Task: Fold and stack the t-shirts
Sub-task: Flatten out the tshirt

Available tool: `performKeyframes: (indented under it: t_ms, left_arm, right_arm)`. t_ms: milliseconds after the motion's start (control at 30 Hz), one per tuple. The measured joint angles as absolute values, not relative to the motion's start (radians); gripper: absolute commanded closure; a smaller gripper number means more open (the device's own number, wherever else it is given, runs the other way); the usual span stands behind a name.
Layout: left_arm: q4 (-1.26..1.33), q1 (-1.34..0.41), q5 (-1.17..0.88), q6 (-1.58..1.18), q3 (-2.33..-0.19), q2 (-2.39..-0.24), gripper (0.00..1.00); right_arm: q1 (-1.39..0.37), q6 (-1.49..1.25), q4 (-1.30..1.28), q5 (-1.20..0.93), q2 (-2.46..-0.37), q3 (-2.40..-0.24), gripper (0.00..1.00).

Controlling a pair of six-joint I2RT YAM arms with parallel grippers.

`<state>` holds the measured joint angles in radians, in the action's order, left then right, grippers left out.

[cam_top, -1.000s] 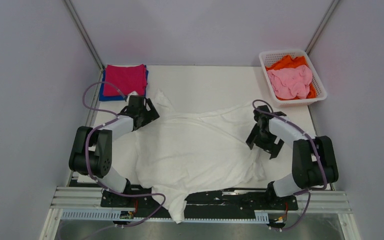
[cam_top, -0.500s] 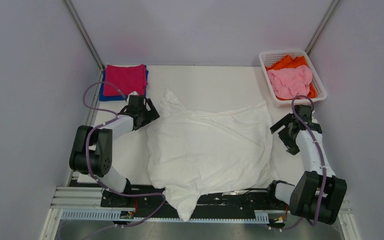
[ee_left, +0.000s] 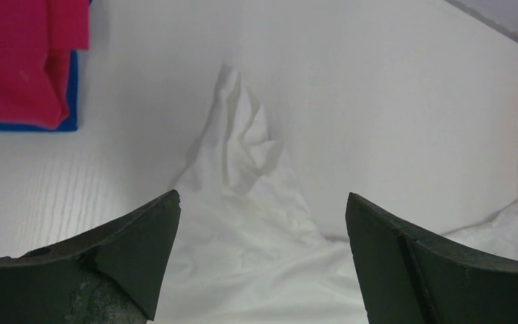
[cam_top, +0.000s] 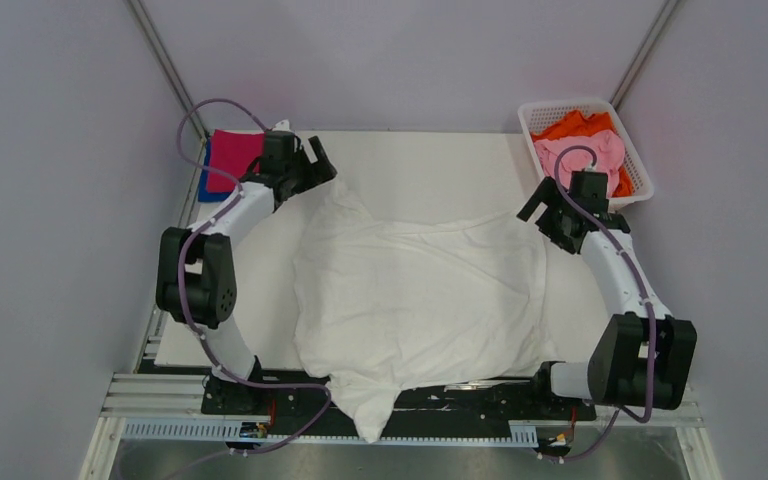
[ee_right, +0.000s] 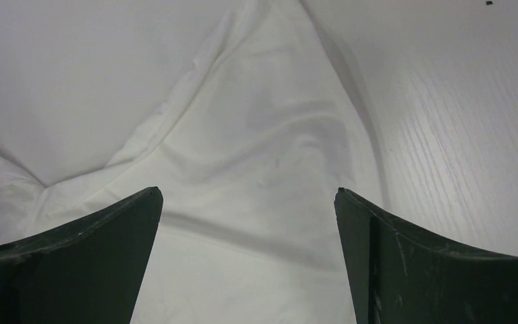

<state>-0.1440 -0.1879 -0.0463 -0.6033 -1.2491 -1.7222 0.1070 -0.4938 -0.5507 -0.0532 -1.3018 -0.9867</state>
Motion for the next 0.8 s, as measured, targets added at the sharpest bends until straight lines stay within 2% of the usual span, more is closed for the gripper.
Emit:
performKeyframes:
  t_ms: [133,433,567,633,700,733,767,800]
  left_arm:
    - [-0.184,-0.229,-0.041,-0.565,-1.417,-1.874,0.08]
    - [-0.361,-0.268,0.032,-0.5,-1.697,-2.182,0.16]
    - [-0.418,-0.279,0.086,-0.463,-1.816,-2.287,0.24]
    - [-0.439,-0.287,0.109,-0.453,-1.857,-2.309,0.31]
    - [-0.448,-0.296,0.13,-0.439,-1.862,-2.316,0.5]
    - [-0.451,-0.302,0.136,-0.439,-1.862,-2.316,0.56]
    - [-0.457,-0.308,0.141,-0.432,-1.862,-2.316,0.69]
    - [-0.46,-0.316,0.146,-0.426,-1.862,-2.318,0.77]
  right_arm:
    - [0.09,-0.485,-0.531,-0.015,-1.398,-1.041,0.0]
    - [0.091,-0.467,-0.506,0.054,-1.517,-1.094,0.0]
    - [0.091,-0.461,-0.501,0.064,-1.545,-1.099,0.0]
    - [0.09,-0.459,-0.498,0.07,-1.554,-1.099,0.0]
    - [0.091,-0.458,-0.497,0.075,-1.56,-1.1,0.0]
    - [0.09,-0.457,-0.496,0.08,-1.565,-1.102,0.0]
    - [0.09,-0.455,-0.496,0.084,-1.57,-1.105,0.01]
    - [0.09,-0.453,-0.495,0.09,-1.576,-1.107,0.01]
